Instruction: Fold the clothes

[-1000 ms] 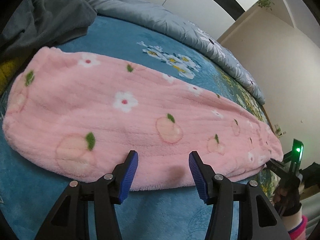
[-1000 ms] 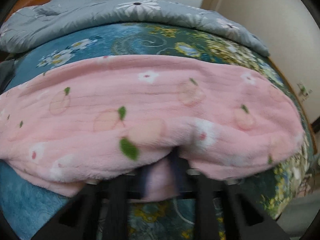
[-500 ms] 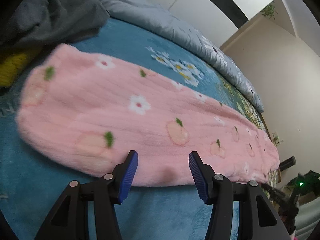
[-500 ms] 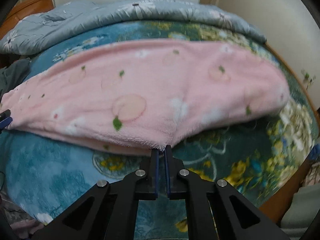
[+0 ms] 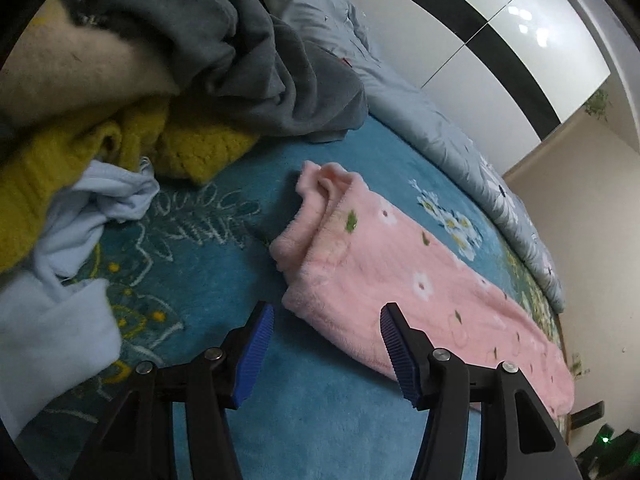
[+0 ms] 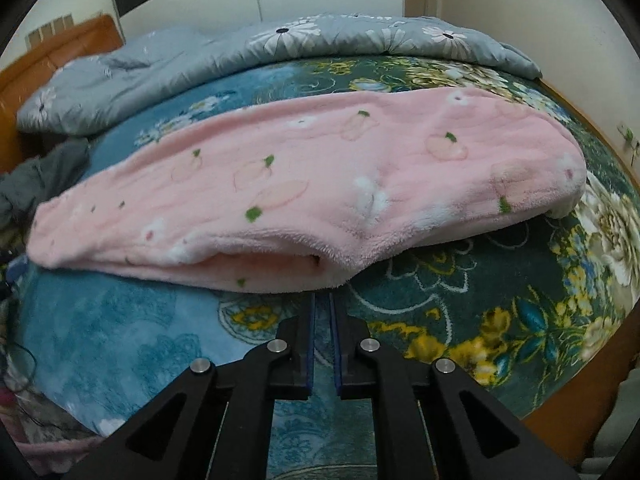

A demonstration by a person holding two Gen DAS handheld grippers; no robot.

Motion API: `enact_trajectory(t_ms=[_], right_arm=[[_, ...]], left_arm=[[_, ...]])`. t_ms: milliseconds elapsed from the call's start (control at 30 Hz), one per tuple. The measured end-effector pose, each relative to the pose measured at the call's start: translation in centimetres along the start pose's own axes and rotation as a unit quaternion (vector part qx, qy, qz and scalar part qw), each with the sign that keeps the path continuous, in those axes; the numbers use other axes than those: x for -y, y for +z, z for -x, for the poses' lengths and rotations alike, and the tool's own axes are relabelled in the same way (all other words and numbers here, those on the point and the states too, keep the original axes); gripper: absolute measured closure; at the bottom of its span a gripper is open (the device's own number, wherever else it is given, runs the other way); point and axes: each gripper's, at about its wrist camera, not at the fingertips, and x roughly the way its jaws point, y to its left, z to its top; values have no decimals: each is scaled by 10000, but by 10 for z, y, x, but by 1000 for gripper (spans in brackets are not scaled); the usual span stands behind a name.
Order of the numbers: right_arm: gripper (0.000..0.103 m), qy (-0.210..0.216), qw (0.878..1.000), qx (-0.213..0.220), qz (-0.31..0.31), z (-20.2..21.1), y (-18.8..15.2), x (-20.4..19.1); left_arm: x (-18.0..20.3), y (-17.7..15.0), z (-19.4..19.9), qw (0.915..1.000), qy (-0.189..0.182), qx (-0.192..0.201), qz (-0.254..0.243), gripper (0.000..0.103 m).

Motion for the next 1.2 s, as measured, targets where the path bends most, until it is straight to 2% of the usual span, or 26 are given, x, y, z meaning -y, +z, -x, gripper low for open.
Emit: enact_trajectory(t_ms=[133, 233, 267, 333, 433, 500, 633, 733, 900, 1000, 1033, 1133, 1167, 1200], right_arm=[[90, 66, 10000, 10, -54, -3, 2, -1], [90, 122, 9999, 10, -50, -4, 4, -3], [89, 140, 9999, 10, -49, -4, 5, -4], [89, 177, 9998, 11, -46, -5, 6, -6], [89, 233, 9997, 11, -42, -6, 8, -8], [89, 267, 9996, 12, -32, -7, 10, -10], [89, 326, 9994, 31, 62, -6, 14, -20], [89, 340, 9993, 56, 118, -4, 17, -24], [89, 377, 9991, 46, 183, -6, 18, -28], [89, 403, 9989, -12, 230, -10, 20, -32], [89, 411, 9988, -32, 245, -12, 20, -34], [89, 445, 9985, -74, 297, -15, 22, -38], [89, 469, 9984, -61, 318, -15, 23, -41], [89, 484, 9983, -61, 332, -15, 24, -42]], left_arm=[[-7, 1, -27, 9982, -366, -394, 282, 43], [-8, 2, -30, 9978, -431, -351, 350, 48], [-5, 2, -28, 9985, -409, -298, 221, 51], [4, 5, -21, 9993, -347, -129, -81, 75], [14, 14, -21, 9990, -284, -41, -329, 89], [20, 21, -22, 9986, -247, -6, -466, 94], [36, 40, -9, 9951, -202, 395, -884, 96], [34, 55, 4, 9942, -213, 688, -802, 96], [2, 39, -20, 9980, 198, 395, -449, 96], [-20, 30, -32, 9997, 28, 238, -67, 95], [-22, 29, -32, 9997, -15, 250, -38, 92], [-23, 26, -26, 9993, -62, 344, -123, 89], [-22, 26, -25, 9992, -21, 359, -148, 87], [-23, 26, -26, 9993, 33, 344, -147, 79]])
